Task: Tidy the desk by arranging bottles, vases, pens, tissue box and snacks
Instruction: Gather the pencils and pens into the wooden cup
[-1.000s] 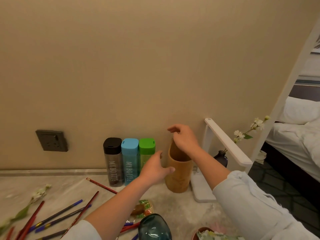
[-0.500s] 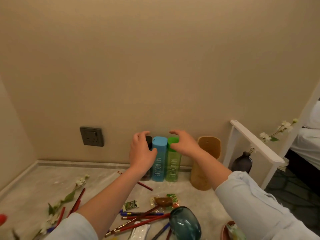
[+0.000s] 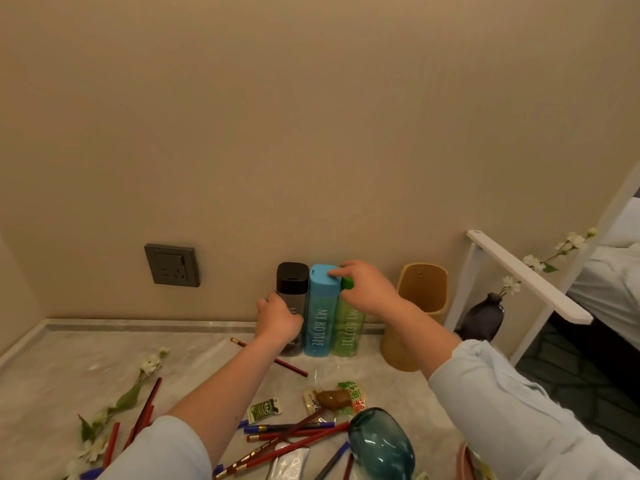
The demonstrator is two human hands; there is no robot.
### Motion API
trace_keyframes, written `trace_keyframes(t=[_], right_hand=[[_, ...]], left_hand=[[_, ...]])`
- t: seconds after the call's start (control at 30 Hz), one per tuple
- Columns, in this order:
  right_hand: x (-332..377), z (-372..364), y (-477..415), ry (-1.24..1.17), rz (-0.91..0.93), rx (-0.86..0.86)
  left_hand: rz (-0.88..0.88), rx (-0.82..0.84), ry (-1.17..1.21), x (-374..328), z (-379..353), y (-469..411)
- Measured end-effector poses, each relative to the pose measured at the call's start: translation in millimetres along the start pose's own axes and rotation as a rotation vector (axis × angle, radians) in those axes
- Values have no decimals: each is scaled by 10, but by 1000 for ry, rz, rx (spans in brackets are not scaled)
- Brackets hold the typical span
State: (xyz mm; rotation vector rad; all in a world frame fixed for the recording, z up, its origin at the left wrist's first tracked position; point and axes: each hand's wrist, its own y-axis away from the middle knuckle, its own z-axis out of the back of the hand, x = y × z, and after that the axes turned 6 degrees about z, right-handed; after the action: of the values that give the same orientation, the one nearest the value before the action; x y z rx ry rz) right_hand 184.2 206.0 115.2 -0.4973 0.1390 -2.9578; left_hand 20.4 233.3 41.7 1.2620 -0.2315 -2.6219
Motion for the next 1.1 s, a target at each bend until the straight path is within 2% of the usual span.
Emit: trace_keyframes(t=[0.27, 0.9, 1.0, 1.1], right_hand=[[-89, 59, 45, -38, -24, -46], [-310, 79, 78, -129, -119, -99], [-285, 81, 108, -171, -103, -134], [-228, 44, 180, -230, -37, -247]], left_hand=[[-13, -24, -78, -31, -82, -76], [-70, 55, 48, -100, -296, 31], [-79, 66, 52, -76, -273, 41], [-56, 63, 37, -42, -229, 77]])
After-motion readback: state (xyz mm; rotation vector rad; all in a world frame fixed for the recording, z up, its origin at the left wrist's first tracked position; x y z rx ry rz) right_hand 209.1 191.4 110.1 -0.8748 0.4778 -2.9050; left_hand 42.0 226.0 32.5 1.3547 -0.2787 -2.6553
